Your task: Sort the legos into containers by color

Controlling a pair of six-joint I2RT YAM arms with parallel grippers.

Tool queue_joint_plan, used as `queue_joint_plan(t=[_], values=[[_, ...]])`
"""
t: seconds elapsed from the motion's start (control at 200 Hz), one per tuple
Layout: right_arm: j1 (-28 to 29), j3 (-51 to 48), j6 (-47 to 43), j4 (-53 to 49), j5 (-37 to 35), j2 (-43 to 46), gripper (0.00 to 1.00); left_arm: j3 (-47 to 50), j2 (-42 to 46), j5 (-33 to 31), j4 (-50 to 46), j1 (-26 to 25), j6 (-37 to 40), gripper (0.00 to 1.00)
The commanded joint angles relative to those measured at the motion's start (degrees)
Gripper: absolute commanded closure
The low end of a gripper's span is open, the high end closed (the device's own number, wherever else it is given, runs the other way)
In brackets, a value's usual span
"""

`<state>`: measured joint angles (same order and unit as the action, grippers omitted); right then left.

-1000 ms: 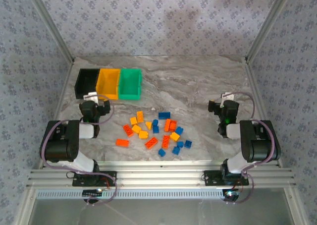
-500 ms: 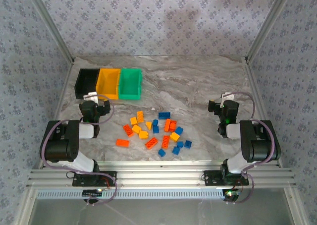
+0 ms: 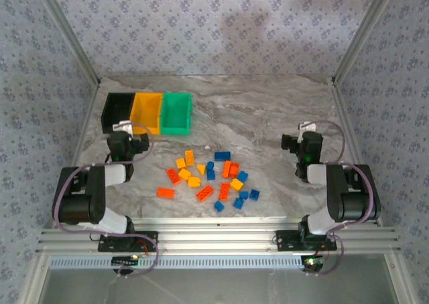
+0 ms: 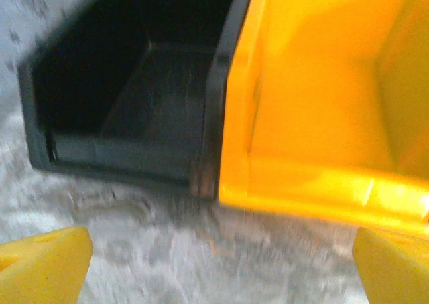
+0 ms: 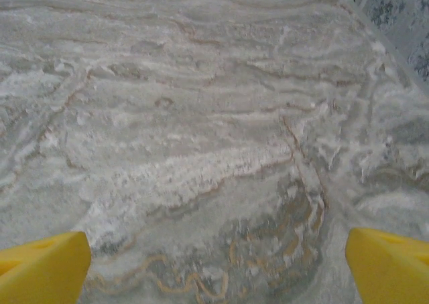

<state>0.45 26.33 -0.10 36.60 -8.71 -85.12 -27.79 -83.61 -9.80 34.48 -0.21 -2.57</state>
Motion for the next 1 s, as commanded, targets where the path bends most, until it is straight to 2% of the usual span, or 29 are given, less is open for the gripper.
queue_joint_plan(t=[0.0,0.105,0.215,0.28,0.31,0.36,0.375,0.41,0.425,0.445,0.495,0.555,0.62,0.755,0.795,0.929,0.994], values=[[2.6,5.86,-1.07,-11.72,-4.75,3.05,0.0,-4.83,6.79,-0.98,-9.5,-0.91,-0.4,0.01],[7.03,7.66,-0.17,-16.5,-11.92,4.44,0.0,-4.03,13.38,-3.92,-8.73,-2.15,-4.46,0.0],[14.38,10.07,0.26,-18.32,-25.82,5.44,0.0,-4.41,18.6,-3.63,-8.01,-2.37,-9.4,0.0],[18.57,12.0,2.42,-17.79,-35.01,5.28,0.0,-5.51,20.61,-6.83,-9.49,-2.3,-16.47,0.0],[19.58,13.11,4.57,-18.19,-36.38,5.1,0.0,-5.86,21.45,-9.1,-10.65,-2.16,-21.23,0.0],[20.04,14.6,9.55,-19.79,-31.98,5.11,0.0,-6.7,23.5,-10.52,-16.81,-1.3,-32.15,0.0],[19.83,15.13,11.72,-20.5,-29.43,5.18,0.0,-7.26,24.14,-12.57,-20.6,-1.08,-35.65,0.0],[18.98,16.23,15.55,-22.63,-22.42,5.25,0.0,-8.95,25.38,-16.94,-31.31,-0.53,-49.0,0.0],[18.58,16.74,17.0,-23.55,-19.53,5.25,0.0,-9.51,25.8,-17.36,-34.01,-0.06,-53.95,0.0],[18.07,17.42,19.02,-25.23,-15.14,5.16,0.0,-9.33,26.14,-16.06,-34.71,0.86,-56.36,0.0],[16.99,17.91,21.48,-23.51,-5.99,4.07,0.0,-6.71,26.74,-9.75,-28.47,2.76,-54.67,0.0],[16.89,18.61,21.65,-19.68,1.04,1.57,0.0,-4.31,27.57,-7.53,-25.58,2.88,-55.82,0.0],[19.78,20.36,19.38,-17.68,0.12,-0.69,0.0,-3.03,28.52,-5.65,-25.08,2.85,-57.84,0.0],[29.19,22.34,9.18,-7.53,-10.15,-5.18,0.0,-6.43,27.65,2.1,-29.94,2.92,-54.07,0.0],[30.05,23.34,9.24,-4.35,-8.62,-7.05,0.0,-7.55,27.37,3.15,-31.49,2.82,-52.58,0.0],[30.02,31.92,15.07,-5.13,5.08,-14.46,0.0,-7.18,29.28,4.06,-31.68,2.45,-50.23,0.01],[32.01,35.07,11.87,-3.64,6.19,-17.4,0.0,-6.84,30.65,4.35,-32.17,2.25,-48.79,0.01]])
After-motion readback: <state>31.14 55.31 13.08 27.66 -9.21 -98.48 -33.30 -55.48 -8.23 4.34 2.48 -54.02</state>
